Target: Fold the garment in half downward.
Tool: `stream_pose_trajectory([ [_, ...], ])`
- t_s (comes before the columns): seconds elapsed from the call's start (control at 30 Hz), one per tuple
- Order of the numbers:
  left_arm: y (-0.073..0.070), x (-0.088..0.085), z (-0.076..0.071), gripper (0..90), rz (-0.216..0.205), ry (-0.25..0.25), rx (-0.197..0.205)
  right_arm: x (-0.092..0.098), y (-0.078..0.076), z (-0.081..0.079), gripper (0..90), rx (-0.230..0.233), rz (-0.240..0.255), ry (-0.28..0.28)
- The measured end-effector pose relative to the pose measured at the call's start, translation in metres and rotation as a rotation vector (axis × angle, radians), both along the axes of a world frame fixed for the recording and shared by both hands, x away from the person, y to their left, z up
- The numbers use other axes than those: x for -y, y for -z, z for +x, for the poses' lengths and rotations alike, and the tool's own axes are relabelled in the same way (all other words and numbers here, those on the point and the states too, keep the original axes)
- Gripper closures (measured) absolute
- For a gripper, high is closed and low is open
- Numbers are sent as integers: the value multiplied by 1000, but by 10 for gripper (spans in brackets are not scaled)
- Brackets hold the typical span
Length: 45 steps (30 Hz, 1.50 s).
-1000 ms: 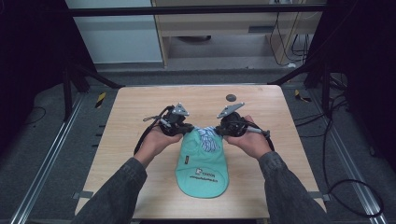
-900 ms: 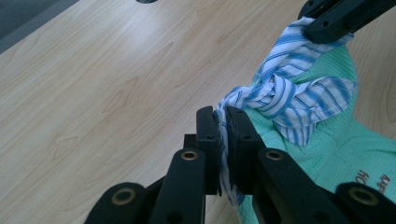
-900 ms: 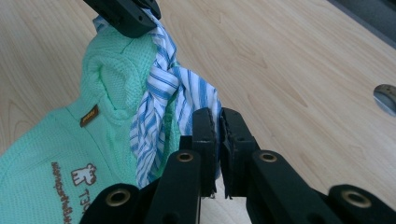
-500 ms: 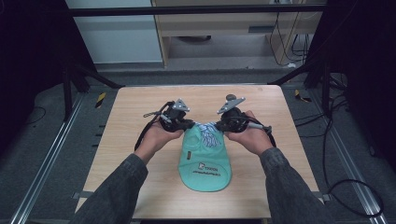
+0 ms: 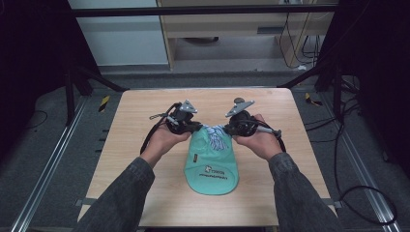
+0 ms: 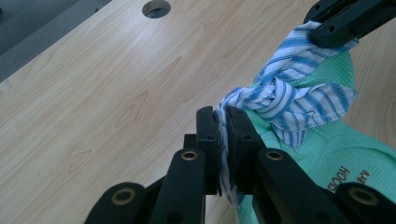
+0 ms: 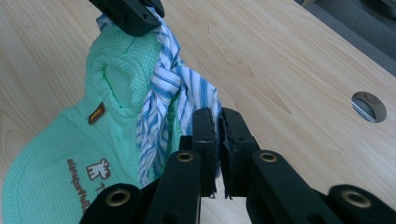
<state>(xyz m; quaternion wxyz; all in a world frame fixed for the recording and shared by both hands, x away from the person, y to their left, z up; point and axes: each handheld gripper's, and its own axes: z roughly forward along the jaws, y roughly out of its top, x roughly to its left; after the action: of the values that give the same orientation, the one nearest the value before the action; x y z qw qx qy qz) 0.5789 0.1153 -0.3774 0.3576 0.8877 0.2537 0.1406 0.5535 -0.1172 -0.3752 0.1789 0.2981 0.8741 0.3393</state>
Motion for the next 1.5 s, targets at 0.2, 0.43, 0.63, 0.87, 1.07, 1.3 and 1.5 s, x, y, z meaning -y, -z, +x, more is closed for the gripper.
stream_pose_trajectory([
  [0.2,0,2,2,846,2,12,-4,3,0,4,853,-3,-4,13],
  [0.43,-7,6,2,846,24,4,18,3,-2,3,853,19,-4,19],
  [0.63,-12,10,7,846,23,-1,30,5,-6,5,853,39,4,32],
  [0.87,-16,11,13,847,32,-2,41,6,-11,12,853,40,-9,35],
  [1.07,-21,11,12,847,25,-13,61,2,-20,11,852,61,-19,39],
  [1.3,-22,11,17,847,32,-18,64,0,-21,15,853,63,-26,40],
  [1.5,-24,12,18,847,30,-20,68,1,-22,17,853,65,-19,43],
])
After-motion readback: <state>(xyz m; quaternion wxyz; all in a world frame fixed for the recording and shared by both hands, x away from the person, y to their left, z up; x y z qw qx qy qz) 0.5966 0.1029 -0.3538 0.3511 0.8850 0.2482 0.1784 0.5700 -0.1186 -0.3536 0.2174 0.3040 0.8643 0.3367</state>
